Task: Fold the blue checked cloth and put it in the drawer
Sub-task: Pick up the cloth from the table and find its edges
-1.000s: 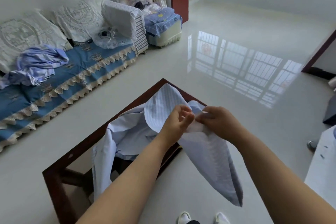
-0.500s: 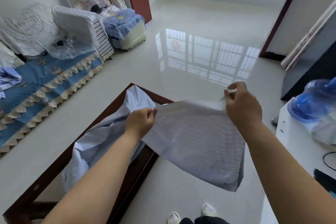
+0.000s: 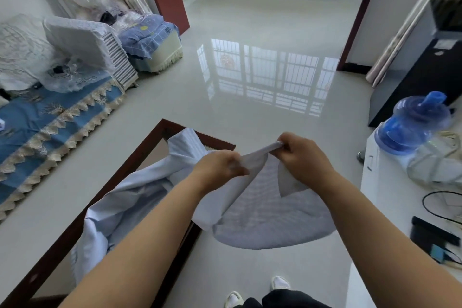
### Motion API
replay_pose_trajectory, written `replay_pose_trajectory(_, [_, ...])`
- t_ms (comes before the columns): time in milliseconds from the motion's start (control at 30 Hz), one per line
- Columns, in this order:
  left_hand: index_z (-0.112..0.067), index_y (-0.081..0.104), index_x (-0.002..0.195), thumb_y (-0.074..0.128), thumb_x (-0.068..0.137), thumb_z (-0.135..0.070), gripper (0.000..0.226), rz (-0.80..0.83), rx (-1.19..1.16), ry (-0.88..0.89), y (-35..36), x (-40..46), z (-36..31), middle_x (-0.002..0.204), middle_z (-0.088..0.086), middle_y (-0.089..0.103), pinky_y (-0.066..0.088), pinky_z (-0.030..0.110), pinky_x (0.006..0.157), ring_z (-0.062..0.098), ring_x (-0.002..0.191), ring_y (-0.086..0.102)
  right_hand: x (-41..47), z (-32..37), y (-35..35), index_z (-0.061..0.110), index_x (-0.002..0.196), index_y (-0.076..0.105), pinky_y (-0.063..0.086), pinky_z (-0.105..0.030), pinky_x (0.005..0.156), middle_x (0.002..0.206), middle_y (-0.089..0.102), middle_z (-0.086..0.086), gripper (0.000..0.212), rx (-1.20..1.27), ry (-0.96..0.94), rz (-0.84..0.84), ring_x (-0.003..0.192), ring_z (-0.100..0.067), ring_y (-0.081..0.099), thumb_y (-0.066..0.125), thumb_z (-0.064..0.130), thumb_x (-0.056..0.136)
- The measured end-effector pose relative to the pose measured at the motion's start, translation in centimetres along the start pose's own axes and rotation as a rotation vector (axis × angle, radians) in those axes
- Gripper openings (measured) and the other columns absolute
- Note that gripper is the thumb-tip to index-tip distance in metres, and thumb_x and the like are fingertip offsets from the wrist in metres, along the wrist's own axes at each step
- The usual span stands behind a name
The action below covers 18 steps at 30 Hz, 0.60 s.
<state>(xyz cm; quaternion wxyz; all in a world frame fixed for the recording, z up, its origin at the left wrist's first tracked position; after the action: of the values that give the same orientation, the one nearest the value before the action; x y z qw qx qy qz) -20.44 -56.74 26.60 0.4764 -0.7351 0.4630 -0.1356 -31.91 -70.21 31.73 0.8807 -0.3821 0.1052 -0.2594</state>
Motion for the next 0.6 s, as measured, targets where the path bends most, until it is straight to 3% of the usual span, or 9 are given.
replay_pose_trajectory(67, [-0.02, 0.071, 0.094, 0.059, 0.092, -0.039, 0.023, 0.011, 0.024, -0.117, 0.5, 0.6, 3.6, 0.095, 0.0, 0.069, 0.05, 0.036, 0.082, 0.019, 0.091, 0.062, 0.1, 0.0, -2.7, 0.013, 0.071, 0.05, 0.035, -0.029, 0.054, 0.057, 0.047, 0.007, 0.024, 0.125, -0.063, -0.08, 0.056, -0.012, 0.045, 0.064, 0.023, 0.089])
replay_pose_trajectory(133, [-0.016, 0.07, 0.099, 0.054, 0.095, -0.035, 0.025, -0.067, -0.005, -0.175, -0.2, 1.0, 5.7, 0.098, 0.002, 0.071, 0.049, 0.035, 0.08, 0.022, 0.094, 0.063, 0.1, 0.5, -4.8, 0.005, 0.072, 0.055, 0.034, -0.026, 0.055, 0.057, 0.049, -0.003, 0.022, 0.256, -0.127, -0.073, 0.053, -0.008, 0.041, 0.066, 0.017, 0.087])
replay_pose_trajectory(200, [-0.012, 0.067, 0.097, 0.051, 0.097, -0.037, 0.03, -0.171, 0.019, -0.172, -1.6, 1.3, 5.9, 0.088, -0.008, 0.07, 0.043, 0.029, 0.069, 0.014, 0.082, 0.061, 0.3, 0.6, -6.4, -0.001, 0.077, 0.058, 0.035, -0.027, 0.057, 0.062, 0.05, -0.015, 0.021, 0.338, -0.14, -0.053, 0.057, -0.01, 0.043, 0.065, 0.015, 0.087])
replay_pose_trajectory(267, [-0.011, 0.064, 0.083, 0.053, 0.095, -0.037, 0.031, -0.279, 0.038, -0.149, -3.5, 1.8, 4.8, 0.069, -0.022, 0.063, 0.039, 0.024, 0.062, 0.005, 0.066, 0.057, 1.1, -0.7, -8.2, 0.0, 0.083, 0.06, 0.037, -0.028, 0.059, 0.066, 0.053, -0.012, 0.019, 0.388, -0.06, -0.116, 0.061, -0.012, 0.047, 0.063, 0.017, 0.089])
replay_pose_trajectory(333, [-0.012, 0.065, 0.085, 0.055, 0.094, -0.038, 0.029, -0.328, 0.068, -0.134, -4.7, 2.5, 2.9, 0.069, -0.013, 0.067, 0.044, 0.03, 0.063, 0.014, 0.07, 0.063, 2.0, -3.0, -9.9, 0.008, 0.101, 0.06, 0.041, -0.026, 0.061, 0.072, 0.059, -0.001, 0.017, 0.358, 0.084, -0.227, 0.067, -0.014, 0.055, 0.06, 0.021, 0.091])
replay_pose_trajectory(400, [-0.011, 0.064, 0.094, 0.046, 0.098, -0.039, 0.034, -0.335, 0.213, -0.092, -5.2, 3.3, -0.3, 0.082, 0.01, 0.071, 0.043, 0.033, 0.062, 0.034, 0.08, 0.065, 2.1, -4.2, -10.8, 0.022, 0.129, 0.046, 0.046, -0.031, 0.062, 0.073, 0.06, 0.001, 0.038, 0.181, 0.163, -0.276, 0.07, -0.019, 0.06, 0.055, 0.017, 0.092])
replay_pose_trajectory(500, [-0.017, 0.061, 0.104, 0.038, 0.101, -0.035, 0.029, -0.323, 0.371, 0.015, -4.6, 4.2, -6.5, 0.092, 0.013, 0.069, 0.037, 0.031, 0.06, 0.034, 0.081, 0.063, 2.1, -2.0, -8.5, 0.043, 0.143, 0.025, 0.051, -0.039, 0.069, 0.074, 0.061, -0.003, 0.067, -0.051, 0.049, -0.047, 0.072, -0.025, 0.06, 0.048, 0.013, 0.087])
replay_pose_trajectory(600, [-0.018, 0.06, 0.111, 0.039, 0.101, -0.033, 0.027, -0.225, 0.486, 0.093, -2.9, 4.7, -11.8, 0.098, 0.009, 0.067, 0.041, 0.032, 0.064, 0.03, 0.085, 0.063, 1.3, -0.6, -4.2, 0.048, 0.143, 0.022, 0.05, -0.029, 0.071, 0.075, 0.06, 0.008, 0.075, -0.018, -0.048, 0.304, 0.072, -0.008, 0.057, 0.053, 0.016, 0.083])
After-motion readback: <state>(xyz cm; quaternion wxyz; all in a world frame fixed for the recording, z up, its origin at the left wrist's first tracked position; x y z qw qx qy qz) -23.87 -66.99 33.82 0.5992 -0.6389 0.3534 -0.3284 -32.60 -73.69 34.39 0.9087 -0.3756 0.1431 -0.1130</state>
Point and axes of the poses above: each hand's wrist, its own x-axis towards the middle knuckle, its own y-axis out of the palm, z = x × y, the point moved 9 cm from there along x, towards the middle knuckle
